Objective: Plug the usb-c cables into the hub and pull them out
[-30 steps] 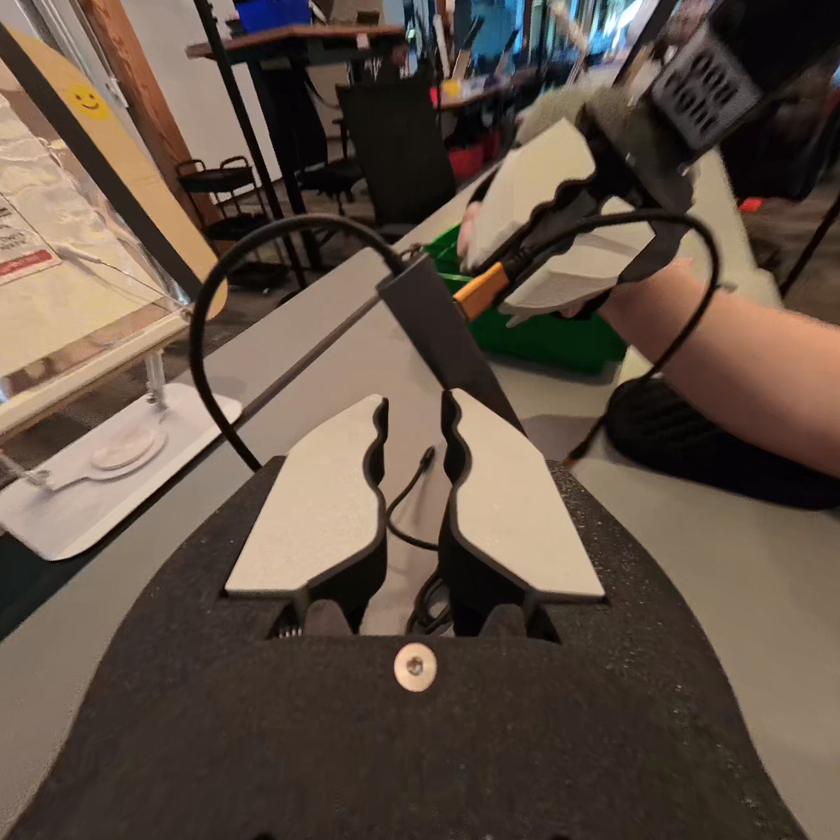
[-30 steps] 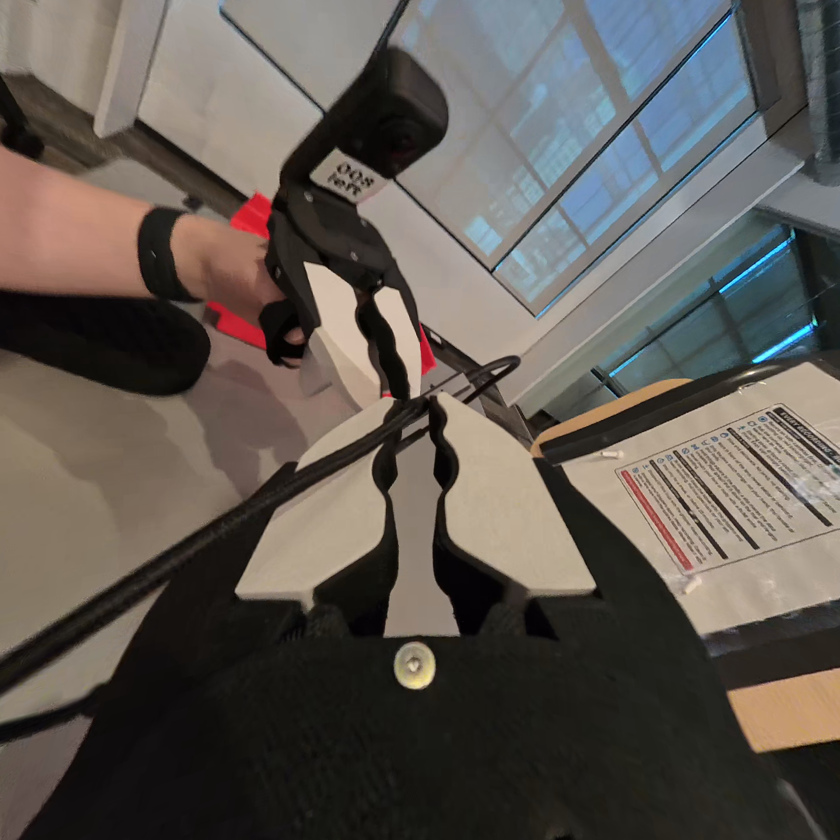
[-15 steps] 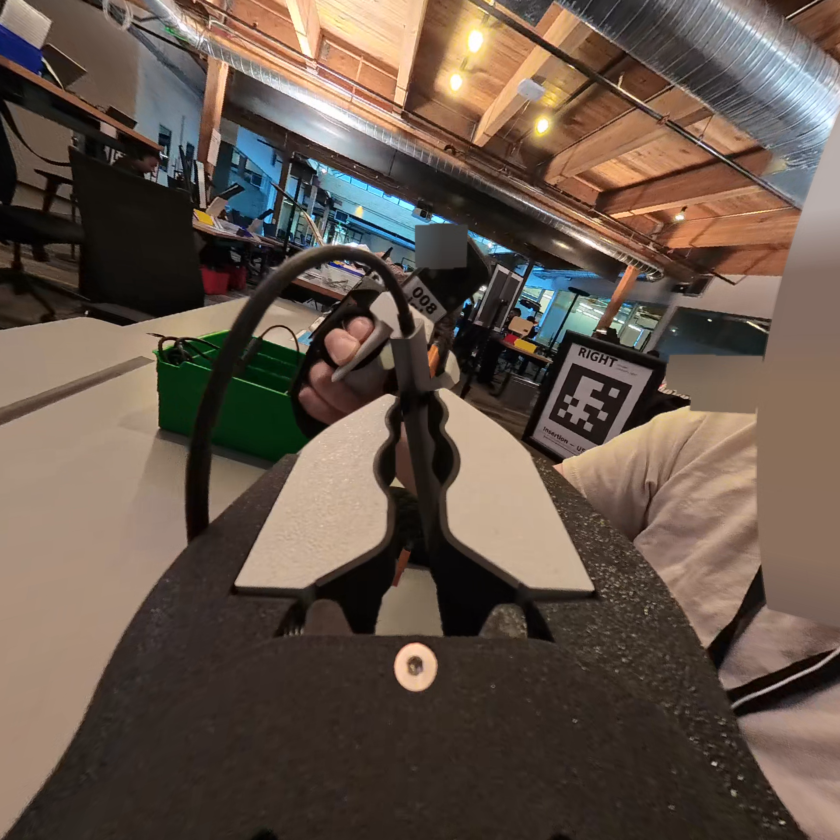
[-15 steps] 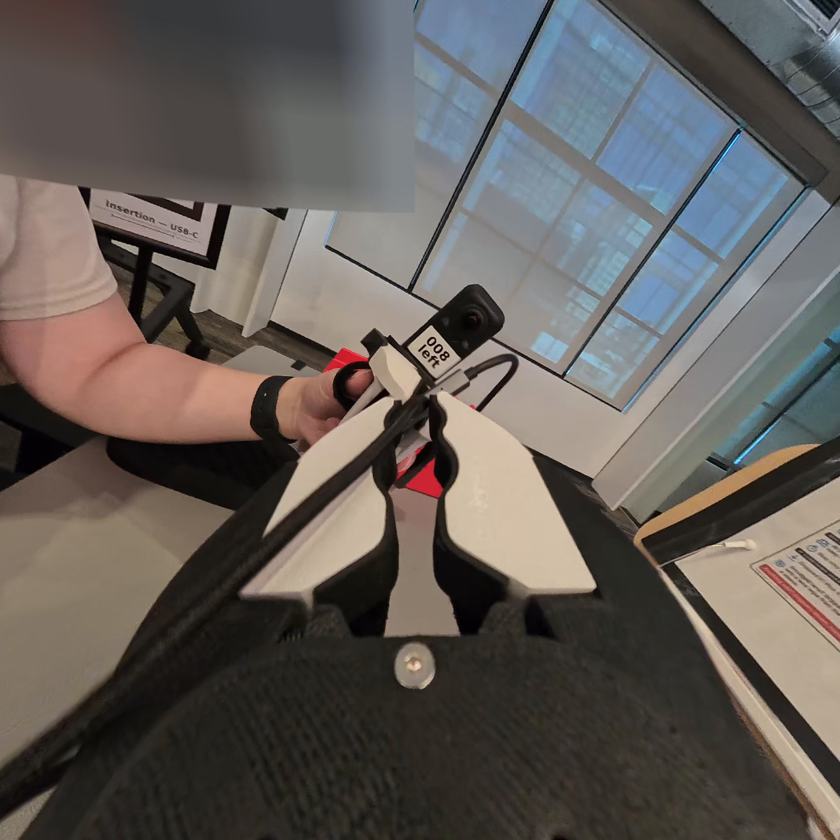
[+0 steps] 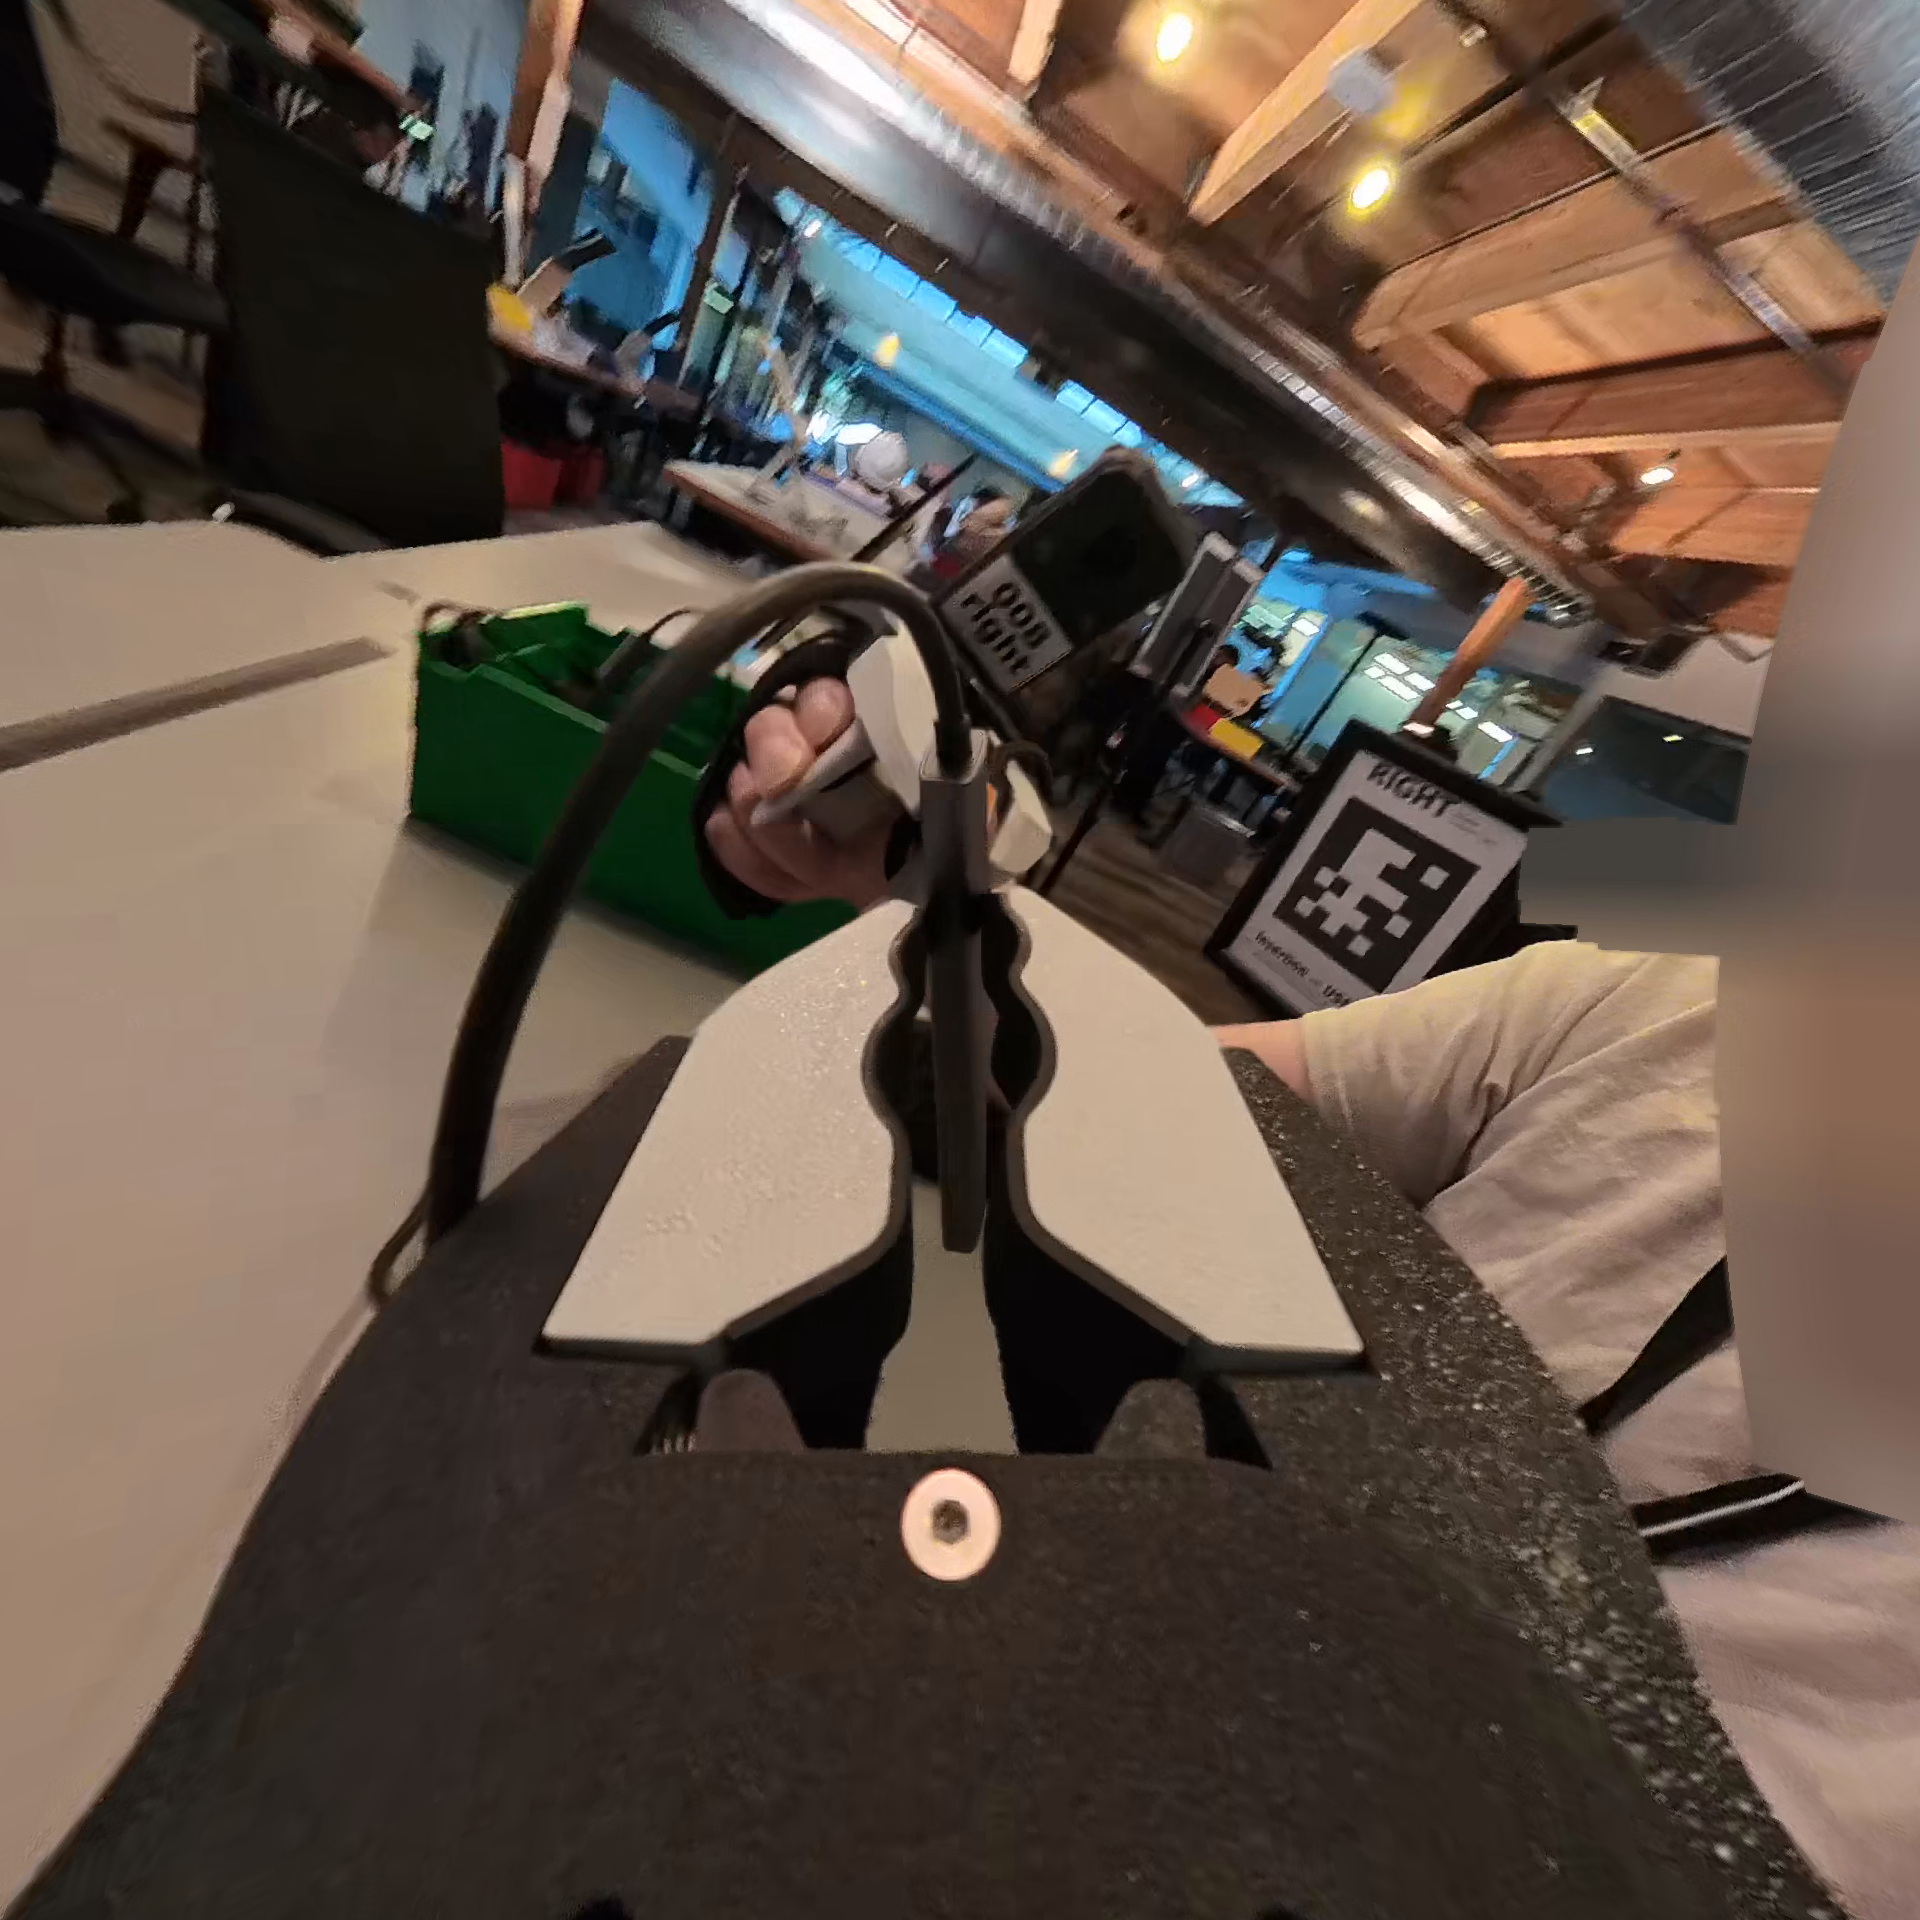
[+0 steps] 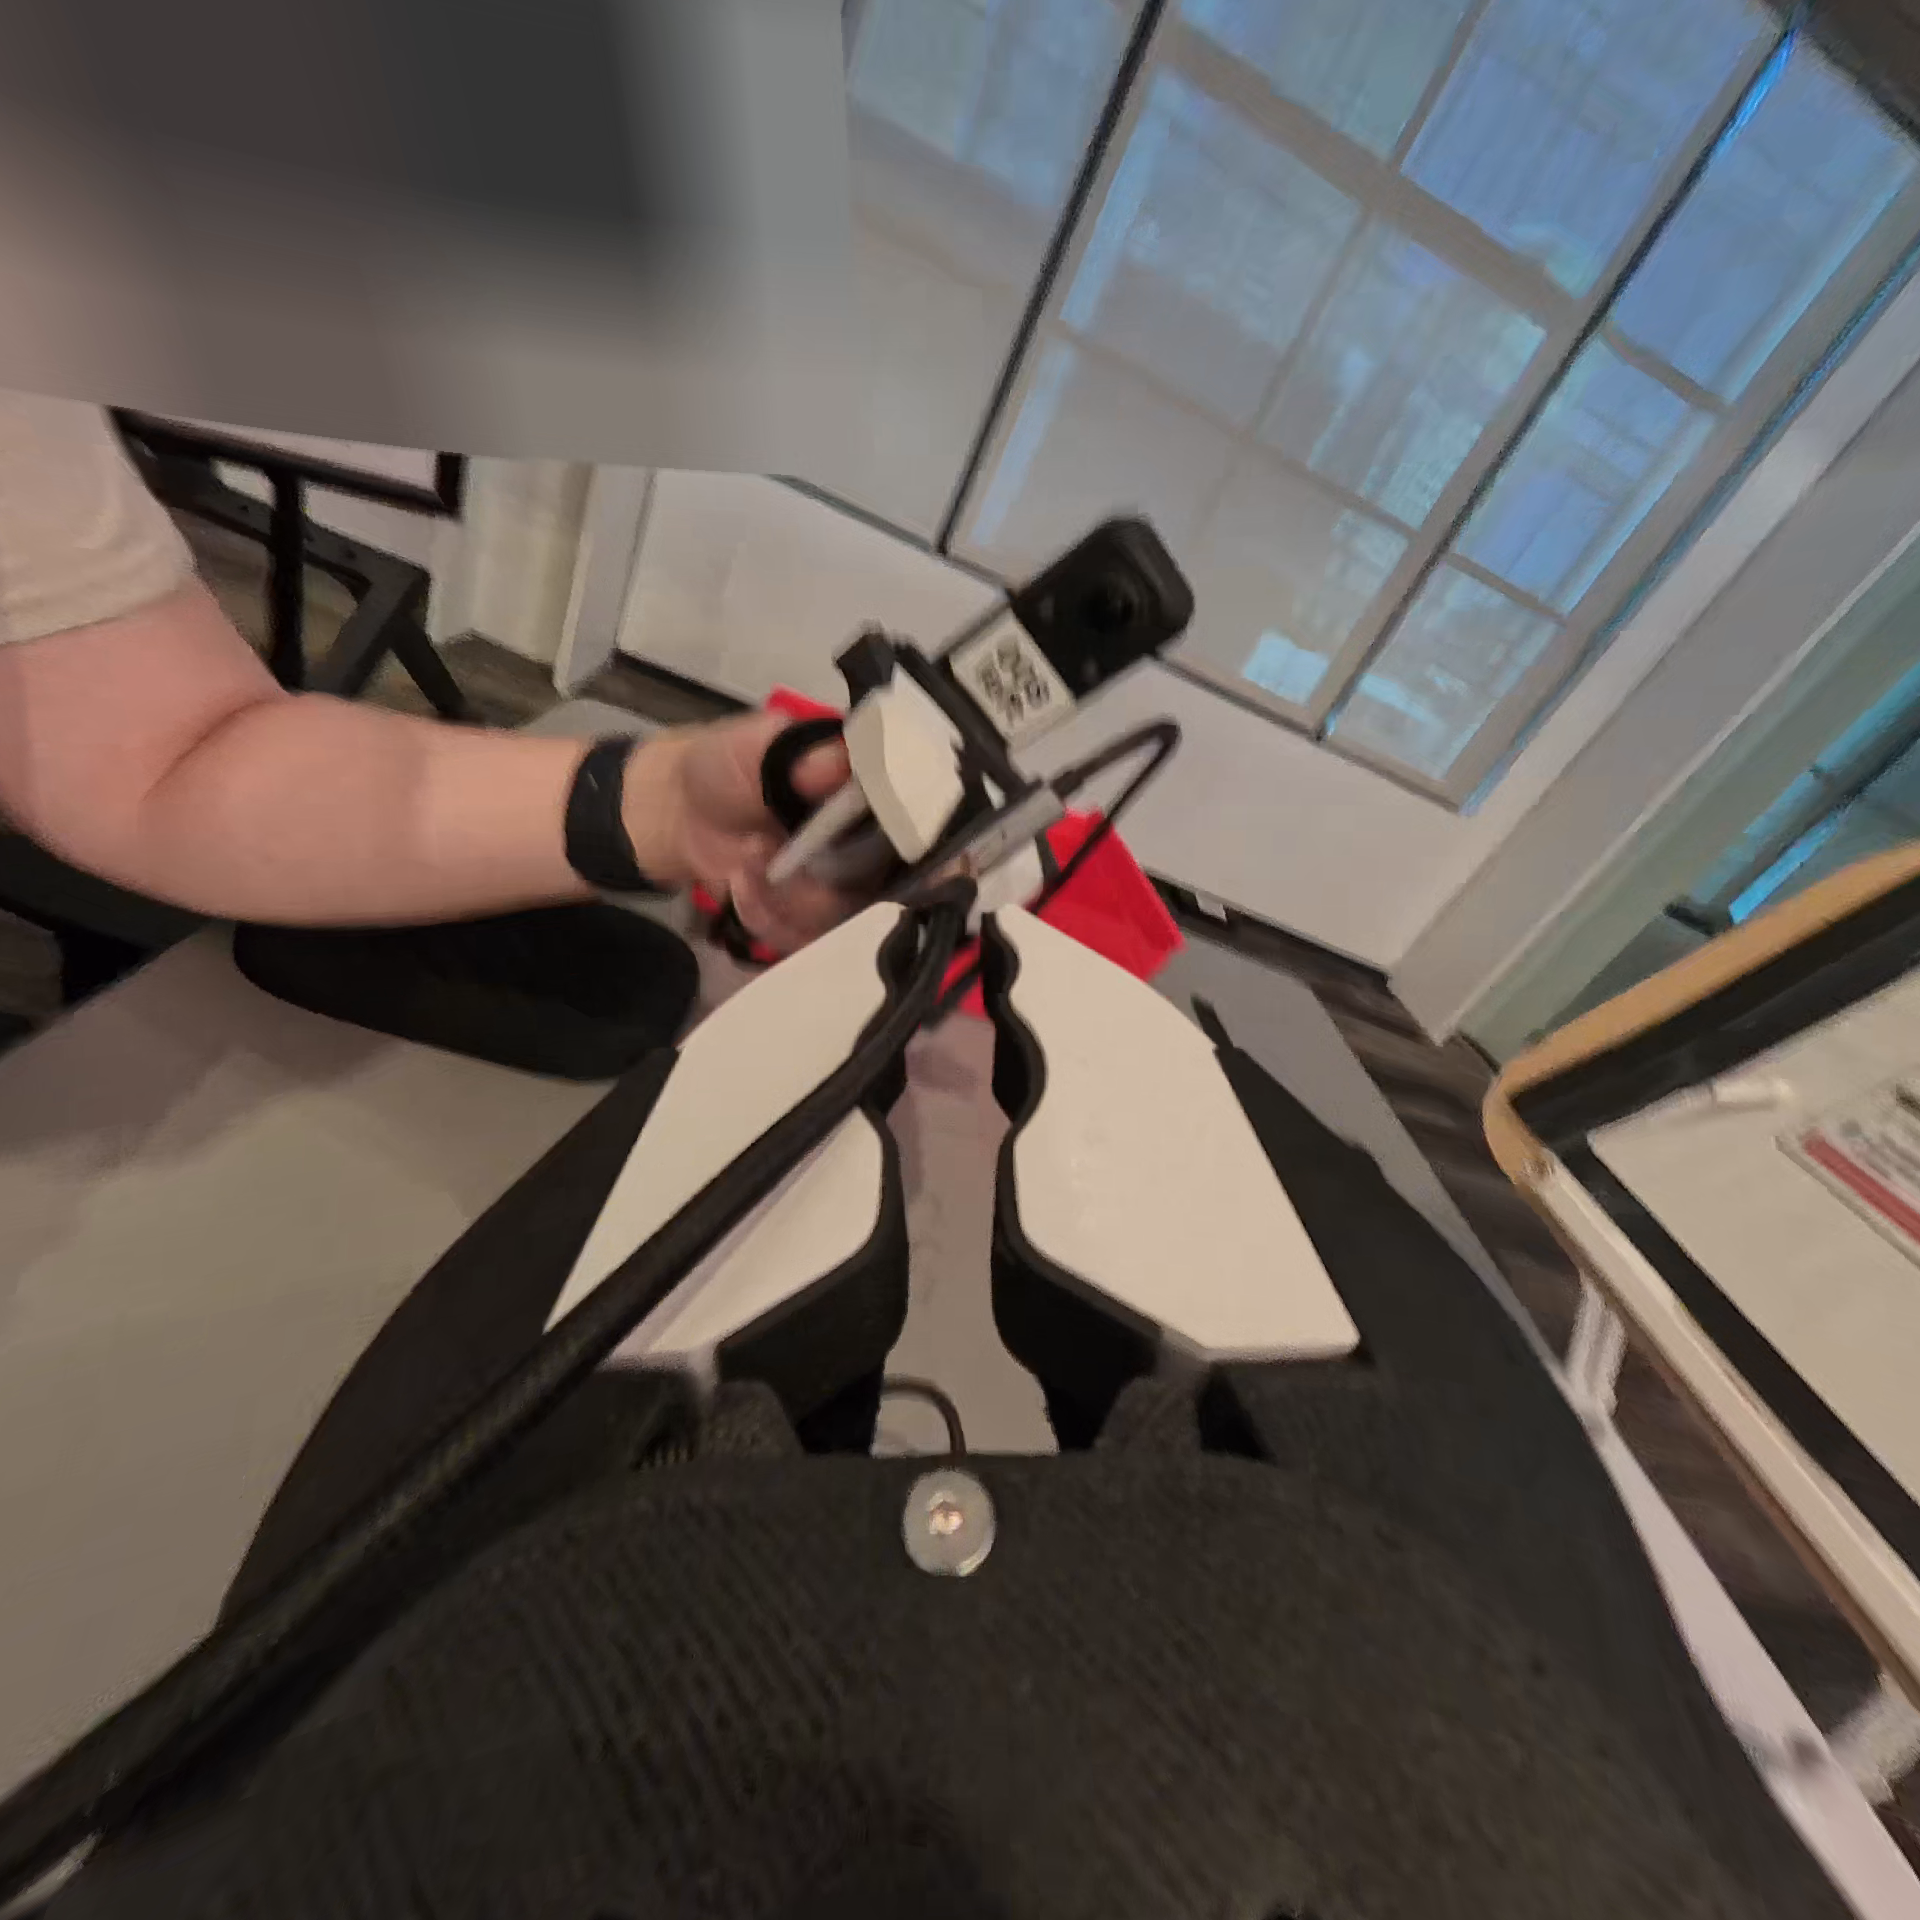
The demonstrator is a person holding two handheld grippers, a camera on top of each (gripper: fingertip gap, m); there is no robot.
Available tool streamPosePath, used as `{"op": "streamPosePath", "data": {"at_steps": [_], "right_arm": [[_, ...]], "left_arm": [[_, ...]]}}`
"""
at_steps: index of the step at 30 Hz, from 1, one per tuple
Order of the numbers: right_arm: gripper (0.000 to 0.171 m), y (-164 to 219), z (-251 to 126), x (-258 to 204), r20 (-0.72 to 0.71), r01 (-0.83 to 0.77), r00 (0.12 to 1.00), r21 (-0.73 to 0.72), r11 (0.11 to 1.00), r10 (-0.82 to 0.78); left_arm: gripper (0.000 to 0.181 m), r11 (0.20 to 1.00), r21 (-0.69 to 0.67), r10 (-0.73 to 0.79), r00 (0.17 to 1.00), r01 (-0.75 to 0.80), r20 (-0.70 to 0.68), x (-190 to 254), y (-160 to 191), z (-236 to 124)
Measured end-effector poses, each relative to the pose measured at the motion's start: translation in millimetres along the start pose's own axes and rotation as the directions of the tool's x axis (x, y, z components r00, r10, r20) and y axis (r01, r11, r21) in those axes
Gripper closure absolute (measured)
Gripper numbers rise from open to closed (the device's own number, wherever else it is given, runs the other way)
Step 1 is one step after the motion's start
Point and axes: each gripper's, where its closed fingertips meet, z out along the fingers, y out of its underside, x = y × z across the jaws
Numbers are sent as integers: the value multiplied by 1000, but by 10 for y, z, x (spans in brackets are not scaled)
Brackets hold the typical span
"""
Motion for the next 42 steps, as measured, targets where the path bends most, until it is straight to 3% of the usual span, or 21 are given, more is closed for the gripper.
{"op": "streamPosePath", "data": {"at_steps": [1,7,10,13,16,21,25,28,31,36,39,42], "right_arm": [[157,134,0,59,-34,0,999,-67,998,-3],[157,811,-259,346,-177,-126,982,-357,926,66],[158,1090,-277,314,-177,-208,974,-433,877,144],[157,1453,-306,241,-156,-192,980,-571,798,124],[156,1783,-356,141,-134,-193,981,-679,708,140],[152,2098,-243,5,-102,-188,981,-732,655,168],[166,2312,-309,18,-79,-108,994,-818,565,76],[166,2299,-434,210,-109,-70,993,-850,522,-44],[166,2123,-551,481,-153,-9,963,-842,539,-224],[166,1744,-738,839,-229,75,851,-838,540,-473],[166,1533,-818,983,-278,100,771,-836,540,-572],[166,1293,-760,1017,-321,154,722,-790,594,-613]], "left_arm": [[172,1000,-20,-11,999,11,31,-52,17,-60],[172,970,-136,-155,946,201,286,-473,267,-562],[172,919,-194,-273,909,344,316,-551,497,-718],[172,844,-323,-294,873,429,390,-661,851,-803],[172,772,-422,-317,864,475,391,-673,1095,-792],[172,677,-502,-374,839,539,396,-693,1385,-824],[172,653,-490,-418,814,578,404,-733,1446,-852],[171,658,-456,-435,797,599,419,-810,1446,-875],[170,636,-405,-473,747,657,467,-950,1496,-902],[168,590,-346,-468,658,729,589,-1188,1624,-938],[167,599,-354,-439,665,718,604,-1216,1624,-908],[163,631,-333,-394,658,701,641,-1285,1560,-907]]}}
